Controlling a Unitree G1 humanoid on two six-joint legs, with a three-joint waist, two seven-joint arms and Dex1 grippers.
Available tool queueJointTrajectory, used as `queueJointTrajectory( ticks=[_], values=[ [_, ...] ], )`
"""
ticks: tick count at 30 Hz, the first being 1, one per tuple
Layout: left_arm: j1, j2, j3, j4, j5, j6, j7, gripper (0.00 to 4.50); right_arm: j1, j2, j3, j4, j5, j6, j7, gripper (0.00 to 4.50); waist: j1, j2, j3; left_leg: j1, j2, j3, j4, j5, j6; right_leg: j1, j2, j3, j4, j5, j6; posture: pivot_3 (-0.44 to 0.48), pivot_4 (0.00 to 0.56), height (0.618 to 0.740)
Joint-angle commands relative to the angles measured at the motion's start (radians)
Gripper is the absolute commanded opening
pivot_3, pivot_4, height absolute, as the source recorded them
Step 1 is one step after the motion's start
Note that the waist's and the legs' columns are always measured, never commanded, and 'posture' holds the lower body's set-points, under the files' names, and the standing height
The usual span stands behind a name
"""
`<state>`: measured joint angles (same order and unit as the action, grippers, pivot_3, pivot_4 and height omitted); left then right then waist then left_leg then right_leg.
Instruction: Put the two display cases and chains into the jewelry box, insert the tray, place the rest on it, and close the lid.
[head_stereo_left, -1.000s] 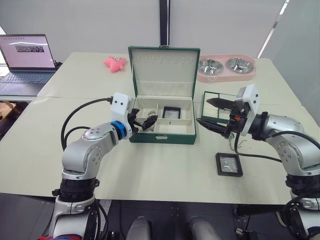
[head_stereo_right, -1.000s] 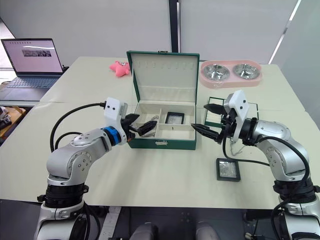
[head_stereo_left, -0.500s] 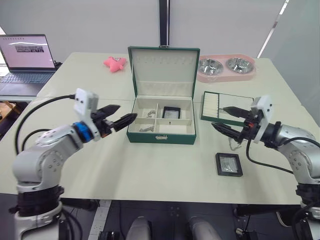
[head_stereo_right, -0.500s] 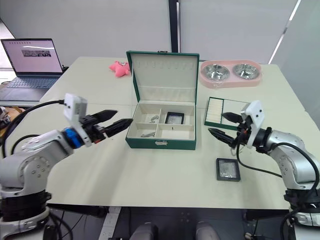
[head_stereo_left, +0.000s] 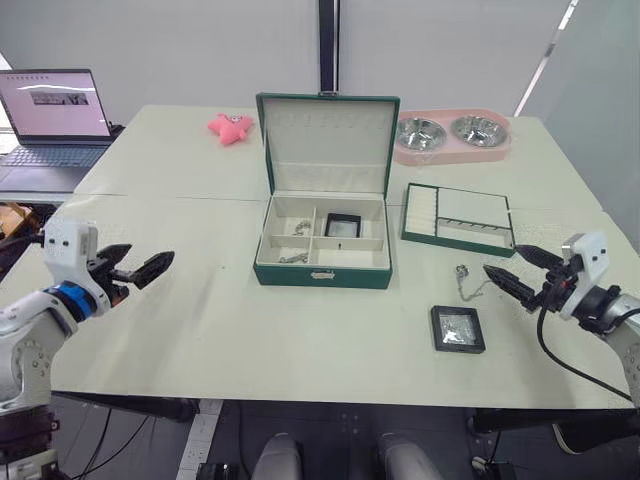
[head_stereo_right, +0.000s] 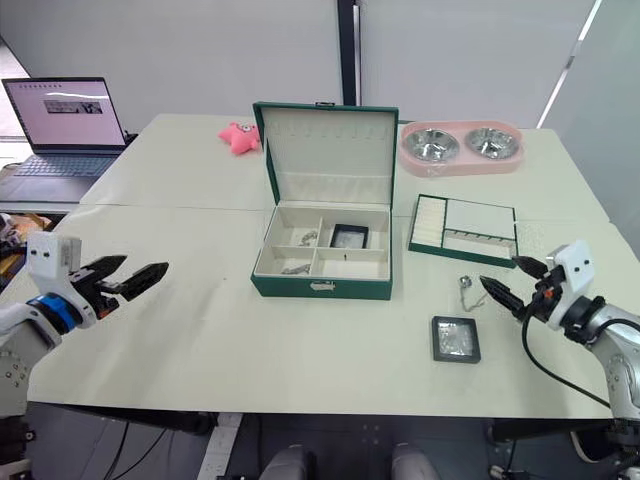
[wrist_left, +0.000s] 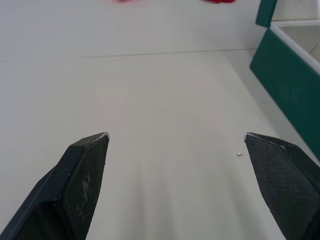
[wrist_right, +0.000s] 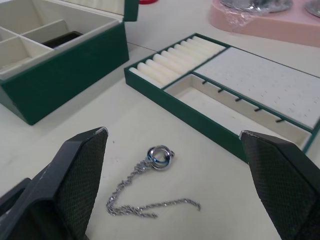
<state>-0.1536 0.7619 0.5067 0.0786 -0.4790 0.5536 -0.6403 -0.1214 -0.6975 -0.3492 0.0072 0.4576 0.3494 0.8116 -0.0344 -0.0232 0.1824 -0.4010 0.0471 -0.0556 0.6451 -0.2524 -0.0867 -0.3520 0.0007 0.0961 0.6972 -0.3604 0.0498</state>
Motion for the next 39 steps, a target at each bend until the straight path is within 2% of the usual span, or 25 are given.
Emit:
queueJointTrajectory(
  ticks=[1,7,13,24,31,39],
  values=[
    [0.003,-0.021,0.055,0.030,0.051,-0.100,0.089,4.49,0.004,0.039,-0.077,0.085,-0.028,-0.132,-0.066,4.50,0.000,0.000,0.000,0.000,0.000,0.000,0.000,0.000,0.000,0.000,0.000,0.000,0.000,0.000,0.000,0.000,0.150,0.740],
    [-0.009,-0.065,0.069,0.119,0.104,-0.204,0.206,4.49,-0.004,0.068,-0.098,0.215,-0.065,-0.266,-0.111,4.50,0.000,0.000,0.000,0.000,0.000,0.001,0.000,0.000,0.000,0.000,0.000,0.000,0.000,0.000,0.000,0.000,0.150,0.740],
    [-0.007,-0.104,0.053,0.137,0.118,-0.248,0.233,4.49,-0.011,0.069,-0.087,0.265,-0.083,-0.316,-0.131,4.50,0.000,0.000,0.000,0.001,0.000,0.001,0.000,0.000,0.000,0.000,0.000,0.000,0.001,0.000,0.000,0.000,0.150,0.740],
    [-0.025,-0.119,0.031,0.144,0.113,-0.257,0.240,4.49,-0.024,0.074,-0.075,0.295,-0.081,-0.331,-0.141,4.50,0.000,0.000,0.000,0.001,0.000,0.001,0.000,0.000,0.000,0.001,0.000,0.000,0.001,0.000,0.000,0.000,0.150,0.740],
    [-0.047,-0.120,0.016,0.078,0.069,-0.212,0.202,4.49,-0.054,0.054,-0.078,0.296,-0.061,-0.313,-0.113,4.50,0.000,0.000,0.000,0.001,0.000,0.001,0.000,0.000,0.000,0.001,0.000,0.000,0.001,0.000,0.000,0.000,0.150,0.740],
    [-0.169,-0.110,-0.125,-0.145,-0.074,-0.076,0.031,4.49,-0.084,-0.027,-0.007,0.176,-0.017,-0.207,0.073,4.50,0.002,0.000,0.000,0.001,0.000,0.001,0.001,0.000,0.000,0.001,-0.001,0.000,0.001,0.000,0.000,0.000,0.150,0.740]
  ],
)
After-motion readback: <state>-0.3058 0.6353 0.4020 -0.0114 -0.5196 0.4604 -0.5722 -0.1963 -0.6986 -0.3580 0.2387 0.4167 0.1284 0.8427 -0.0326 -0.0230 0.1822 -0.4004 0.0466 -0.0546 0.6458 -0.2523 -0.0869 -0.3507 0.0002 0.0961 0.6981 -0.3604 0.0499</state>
